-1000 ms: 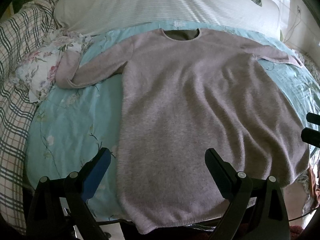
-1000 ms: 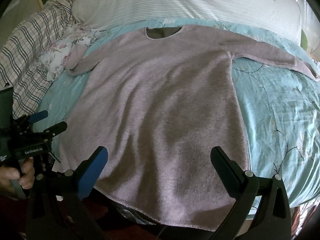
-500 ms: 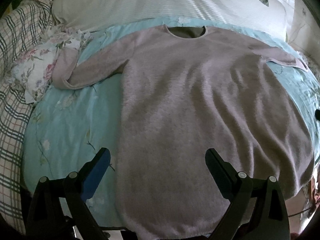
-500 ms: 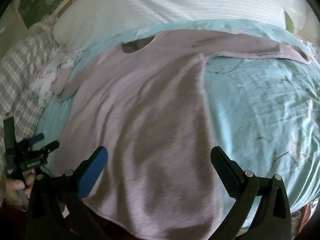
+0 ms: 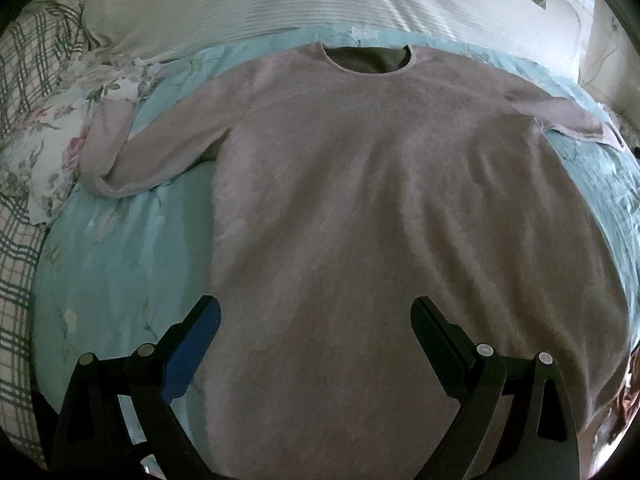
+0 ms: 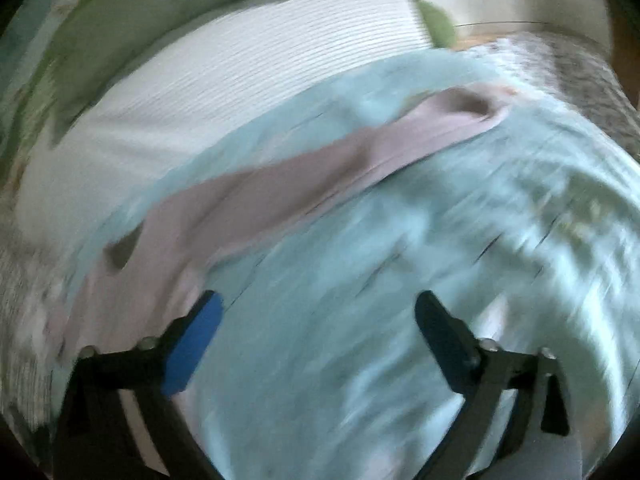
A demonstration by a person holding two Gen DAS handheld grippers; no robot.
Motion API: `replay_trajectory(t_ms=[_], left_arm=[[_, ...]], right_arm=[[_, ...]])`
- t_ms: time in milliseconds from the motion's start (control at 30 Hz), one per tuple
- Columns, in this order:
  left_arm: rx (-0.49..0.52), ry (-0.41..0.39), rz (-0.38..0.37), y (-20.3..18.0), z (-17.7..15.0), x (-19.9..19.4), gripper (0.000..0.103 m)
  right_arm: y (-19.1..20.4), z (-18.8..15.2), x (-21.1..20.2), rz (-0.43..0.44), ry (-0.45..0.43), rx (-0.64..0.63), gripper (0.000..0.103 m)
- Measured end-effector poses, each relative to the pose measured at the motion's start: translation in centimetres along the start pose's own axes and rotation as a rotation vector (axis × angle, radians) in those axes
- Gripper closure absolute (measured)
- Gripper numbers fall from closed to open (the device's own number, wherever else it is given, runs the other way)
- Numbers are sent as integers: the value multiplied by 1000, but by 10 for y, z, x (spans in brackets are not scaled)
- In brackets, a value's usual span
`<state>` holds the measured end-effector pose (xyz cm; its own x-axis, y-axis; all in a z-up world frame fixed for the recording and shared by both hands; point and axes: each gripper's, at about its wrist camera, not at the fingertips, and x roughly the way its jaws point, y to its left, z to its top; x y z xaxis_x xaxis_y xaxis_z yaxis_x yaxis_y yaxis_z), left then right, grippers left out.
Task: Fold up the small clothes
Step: 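Grasp the sweater's sleeve cuff with the right gripper and lift it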
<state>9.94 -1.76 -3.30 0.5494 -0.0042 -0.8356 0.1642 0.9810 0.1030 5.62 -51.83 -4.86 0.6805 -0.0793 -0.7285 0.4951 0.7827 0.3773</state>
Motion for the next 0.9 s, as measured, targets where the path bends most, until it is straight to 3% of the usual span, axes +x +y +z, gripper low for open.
replay_trajectory(t_ms=[167, 333, 500, 567, 633, 733, 900], left_arm=[[12, 25, 2, -10, 11, 17, 7], [39, 100, 19, -22, 15, 43, 7], [47, 131, 10, -34, 24, 63, 7], [53, 129, 5, -39, 28, 68, 7], [65, 136, 5, -42, 29, 70, 7], [71, 140, -4, -44, 28, 69, 7], [61, 127, -35, -42, 22, 66, 7]], right_arm=[[-75, 70, 30, -105, -93, 183, 41], [-127, 123, 55, -165, -162, 285, 44], [-146, 151, 91, -175, -149, 323, 47], [-151, 152, 100, -186, -135, 328, 62], [-152, 153, 105, -194, -128, 323, 92], [-142, 152, 96, -146, -154, 298, 94], [-67, 144, 80, -4, -148, 146, 95]])
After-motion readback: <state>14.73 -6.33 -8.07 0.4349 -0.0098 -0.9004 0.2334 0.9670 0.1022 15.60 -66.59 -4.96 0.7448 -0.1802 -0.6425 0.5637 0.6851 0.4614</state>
